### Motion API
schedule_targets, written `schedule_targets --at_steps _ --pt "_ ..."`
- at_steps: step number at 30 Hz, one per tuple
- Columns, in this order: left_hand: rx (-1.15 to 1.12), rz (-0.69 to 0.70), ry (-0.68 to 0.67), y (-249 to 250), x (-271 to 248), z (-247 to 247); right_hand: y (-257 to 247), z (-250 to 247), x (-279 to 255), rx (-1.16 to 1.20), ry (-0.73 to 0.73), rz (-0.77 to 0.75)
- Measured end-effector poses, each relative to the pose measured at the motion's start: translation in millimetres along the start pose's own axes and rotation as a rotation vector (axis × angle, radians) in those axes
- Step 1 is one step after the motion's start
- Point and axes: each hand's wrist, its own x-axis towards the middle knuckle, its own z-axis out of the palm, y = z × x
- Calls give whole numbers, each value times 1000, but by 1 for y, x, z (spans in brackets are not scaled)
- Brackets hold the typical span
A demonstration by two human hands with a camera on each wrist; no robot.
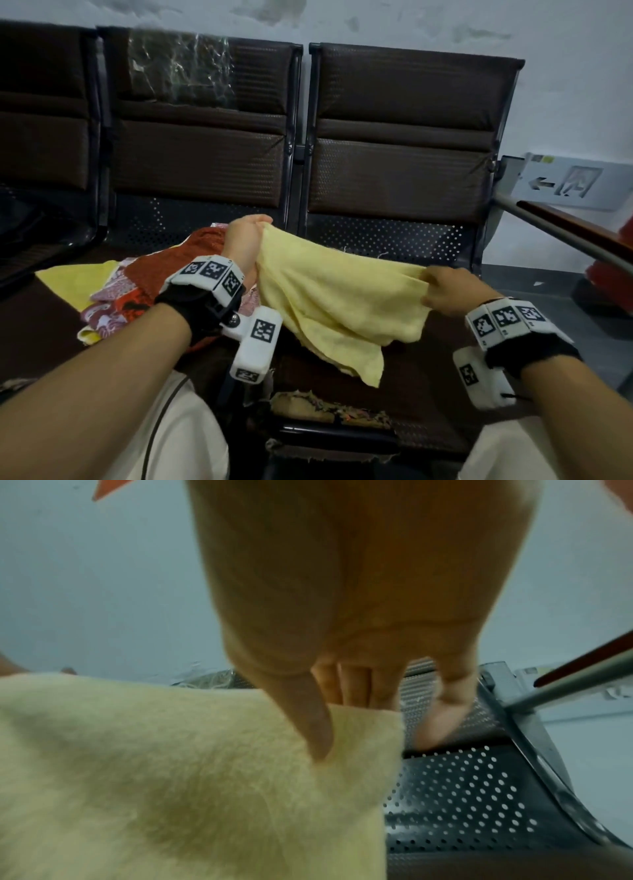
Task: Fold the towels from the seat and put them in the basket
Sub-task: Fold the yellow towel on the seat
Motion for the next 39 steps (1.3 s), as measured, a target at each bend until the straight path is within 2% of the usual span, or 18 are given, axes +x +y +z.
schedule_targets --at_steps 2,4,7,9,11,14,17,20,24,29,35,39 --pt "131 60 45 -3 3 -5 1 -3 -3 197 128 -10" --pt "287 144 64 -7 3 -10 1 -4 -6 261 189 2" --pt "496 293 66 -12 0 -17 0 -4 -8 141 183 30" --pt "621 372 37 -13 -2 -21 -1 -5 -10 101 263 0" --pt "753 408 -4 -13 -3 -24 -2 -7 -13 66 372 -59" --pt "848 393 -27 -10 -7 -26 -6 -13 -16 120 397 -87" --pt "850 414 -5 -1 -15 -25 -9 -25 -17 293 416 11" --pt "821 441 21 14 -23 -21 -11 -49 -23 409 503 77" --pt "744 480 31 45 -35 -14 -12 -86 -45 521 650 5" --pt "648 533 76 98 -59 -3 -14 -121 -74 747 710 14" --pt "570 664 175 154 -75 -1 -10 -159 -97 833 938 12" --pt "649 628 167 139 -61 -8 -4 -153 -90 807 914 49"
